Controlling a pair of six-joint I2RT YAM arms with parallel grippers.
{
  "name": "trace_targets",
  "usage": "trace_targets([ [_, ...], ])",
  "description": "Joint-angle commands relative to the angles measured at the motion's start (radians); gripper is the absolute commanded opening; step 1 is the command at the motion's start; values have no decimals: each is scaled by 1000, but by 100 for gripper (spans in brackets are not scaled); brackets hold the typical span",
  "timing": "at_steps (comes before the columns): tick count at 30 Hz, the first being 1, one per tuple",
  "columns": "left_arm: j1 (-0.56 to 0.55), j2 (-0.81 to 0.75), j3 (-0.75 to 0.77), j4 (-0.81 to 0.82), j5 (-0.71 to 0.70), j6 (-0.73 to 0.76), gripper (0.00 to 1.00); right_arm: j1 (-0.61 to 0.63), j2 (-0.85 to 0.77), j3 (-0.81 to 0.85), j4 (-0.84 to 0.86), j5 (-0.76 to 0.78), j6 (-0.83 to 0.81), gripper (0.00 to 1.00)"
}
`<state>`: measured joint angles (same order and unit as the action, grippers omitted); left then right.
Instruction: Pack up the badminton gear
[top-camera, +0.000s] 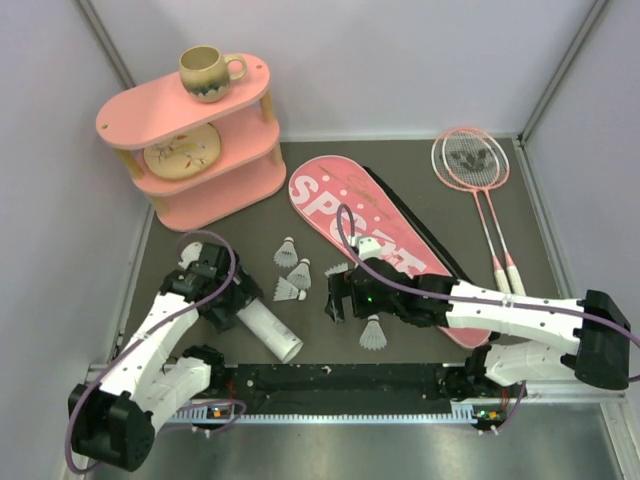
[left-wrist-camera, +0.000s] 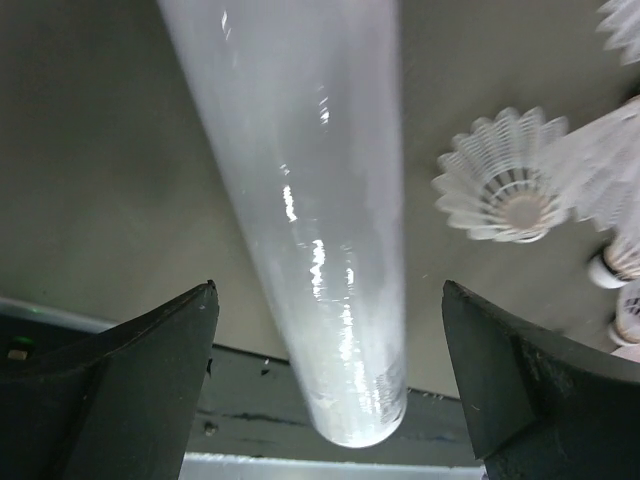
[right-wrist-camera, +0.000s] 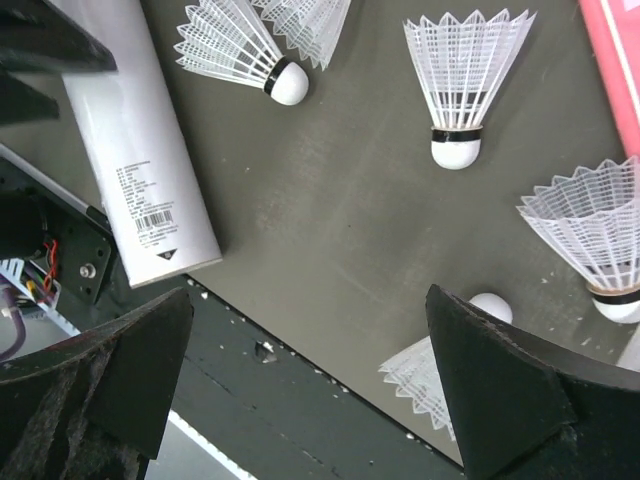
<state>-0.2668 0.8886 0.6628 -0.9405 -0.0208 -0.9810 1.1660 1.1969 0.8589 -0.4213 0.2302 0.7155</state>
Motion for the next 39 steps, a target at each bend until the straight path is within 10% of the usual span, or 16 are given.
trace_targets([
  [1, 6, 19, -73, 35, 122, -28, 96, 29, 15, 46, 78, 29, 58, 99],
  [12, 6, 70, -152, 169, 173, -31, 88, 38, -28, -67, 222, -49, 73, 99],
  [26, 6, -29, -118, 138, 122, 39, 50, 40, 12, -136, 406, -173, 15, 99],
  [39, 6, -263, -66, 235, 183, -23, 45, 46, -3, -129, 509, -251, -60, 99],
])
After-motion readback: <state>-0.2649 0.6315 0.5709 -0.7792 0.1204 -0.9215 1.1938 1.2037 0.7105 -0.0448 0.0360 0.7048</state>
